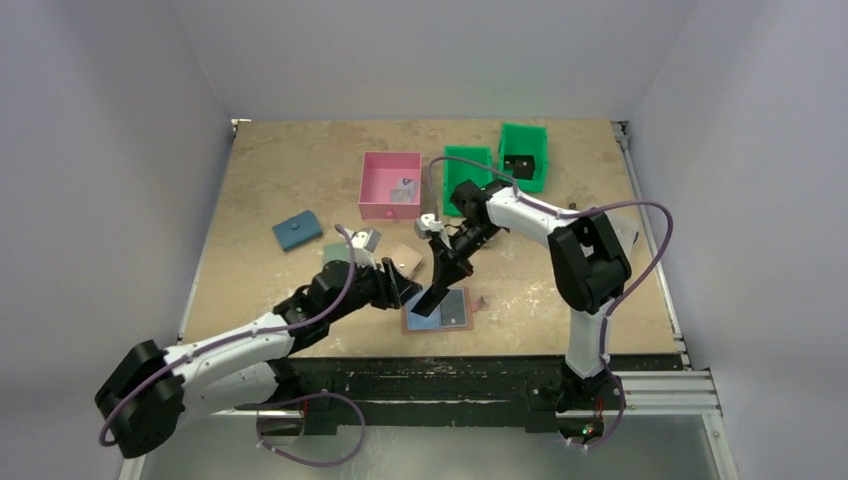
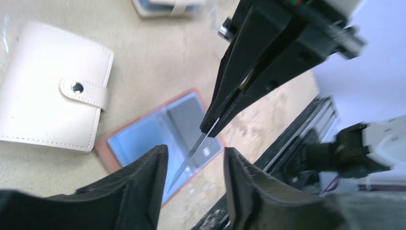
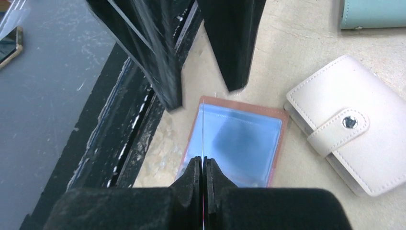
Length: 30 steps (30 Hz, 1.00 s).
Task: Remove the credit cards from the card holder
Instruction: Place the credit card in the storage box.
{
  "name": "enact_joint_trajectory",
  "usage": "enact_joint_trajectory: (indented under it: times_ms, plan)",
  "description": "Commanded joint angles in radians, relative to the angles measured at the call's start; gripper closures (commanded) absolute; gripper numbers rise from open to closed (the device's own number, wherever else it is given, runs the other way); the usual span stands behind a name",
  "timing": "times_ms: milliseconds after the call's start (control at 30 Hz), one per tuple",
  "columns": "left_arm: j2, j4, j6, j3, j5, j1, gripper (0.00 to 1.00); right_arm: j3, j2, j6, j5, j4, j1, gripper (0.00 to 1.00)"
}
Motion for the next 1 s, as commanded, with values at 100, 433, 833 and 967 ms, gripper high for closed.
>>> enact_joint_trajectory:
  times_ms: [100, 433, 833, 967]
  plan:
    - [-0.276, -0.137, -0.068, -0.011, -0.193, 0.004, 0.19, 0.117, -0.111, -0.134, -0.012, -0.293, -0.064, 1.00]
    - [-0.385, -0.171, -0.091, -0.053, -0.224, 0.003, 0.07, 0.055, -0.326, 0.101, 0.076, -0.098, -0.283, 1.00]
    - [-0.395, -0.195, -0.111, -0.062, -0.257, 0.003, 0.01, 0.036, -0.453, 0.366, 0.235, 0.177, -0.468, 1.00]
    - [-0.395, -0.195, -0.114, -0.066, -0.257, 0.004, 0.01, 0.060, -0.452, 0.395, 0.283, 0.199, -0.483, 1.00]
